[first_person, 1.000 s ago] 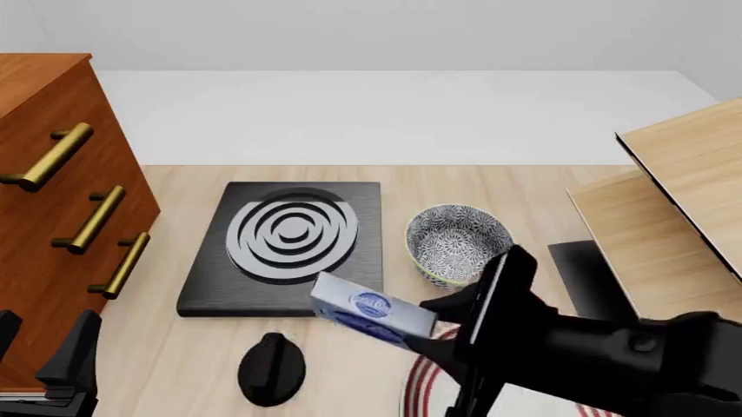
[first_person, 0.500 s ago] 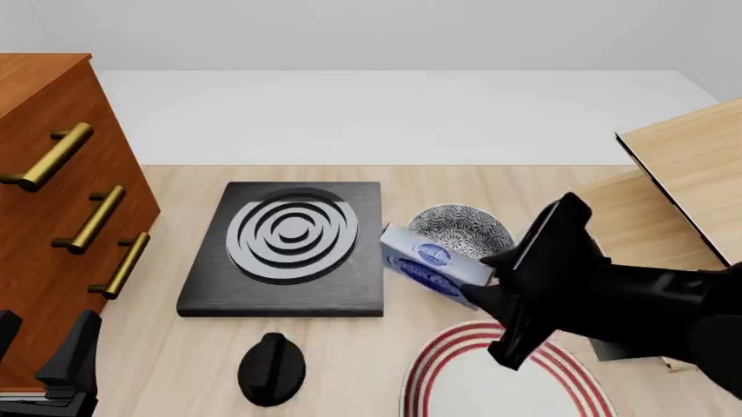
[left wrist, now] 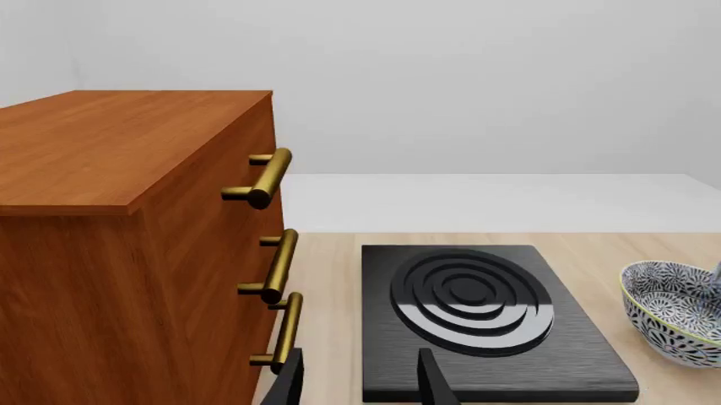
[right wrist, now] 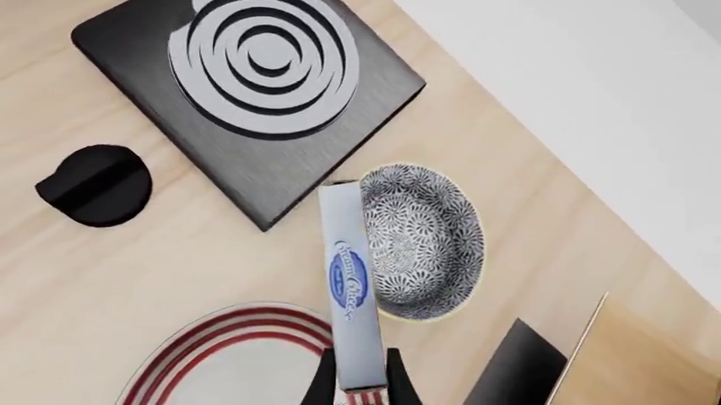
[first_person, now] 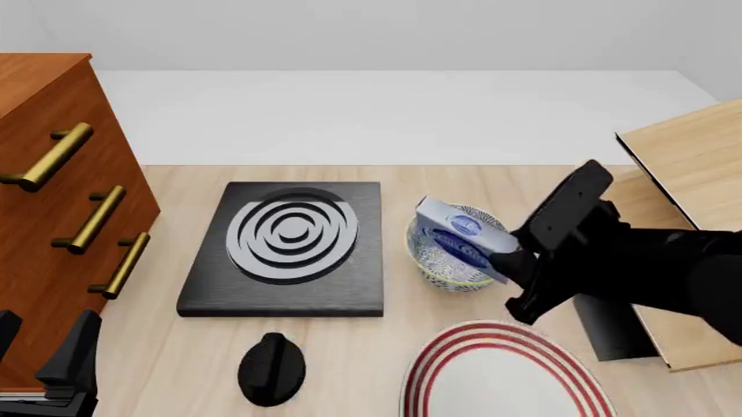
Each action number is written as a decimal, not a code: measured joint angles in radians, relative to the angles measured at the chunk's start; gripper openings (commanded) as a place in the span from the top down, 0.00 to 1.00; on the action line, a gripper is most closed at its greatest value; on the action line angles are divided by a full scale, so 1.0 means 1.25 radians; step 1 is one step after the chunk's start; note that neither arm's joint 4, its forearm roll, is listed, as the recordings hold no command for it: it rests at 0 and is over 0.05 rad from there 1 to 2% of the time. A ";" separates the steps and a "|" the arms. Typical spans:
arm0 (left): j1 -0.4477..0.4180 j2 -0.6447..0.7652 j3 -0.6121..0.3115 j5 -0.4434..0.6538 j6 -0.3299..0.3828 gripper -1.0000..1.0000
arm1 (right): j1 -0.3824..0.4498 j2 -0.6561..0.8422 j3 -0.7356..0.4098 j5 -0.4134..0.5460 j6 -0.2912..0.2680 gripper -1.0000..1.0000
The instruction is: Pick up the cream cheese and put it in the bowl.
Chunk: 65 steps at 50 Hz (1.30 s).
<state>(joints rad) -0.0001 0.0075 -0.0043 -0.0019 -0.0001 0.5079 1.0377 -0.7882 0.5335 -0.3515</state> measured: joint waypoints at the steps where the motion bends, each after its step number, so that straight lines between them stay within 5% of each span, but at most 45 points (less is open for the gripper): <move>1: 0.000 0.000 0.000 0.000 0.000 0.00 | -0.005 0.002 -0.002 0.001 -0.001 1.00; 35: 0.000 0.000 0.000 0.000 0.000 0.00 | -0.132 0.138 -0.024 -0.072 0.024 1.00; 65: 0.000 0.000 0.000 0.000 0.000 0.00 | -0.163 0.264 -0.020 -0.167 0.035 1.00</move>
<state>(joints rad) -0.0001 0.0075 -0.0043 -0.0019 -0.0001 0.3047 1.3671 -0.8128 0.3249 -0.3078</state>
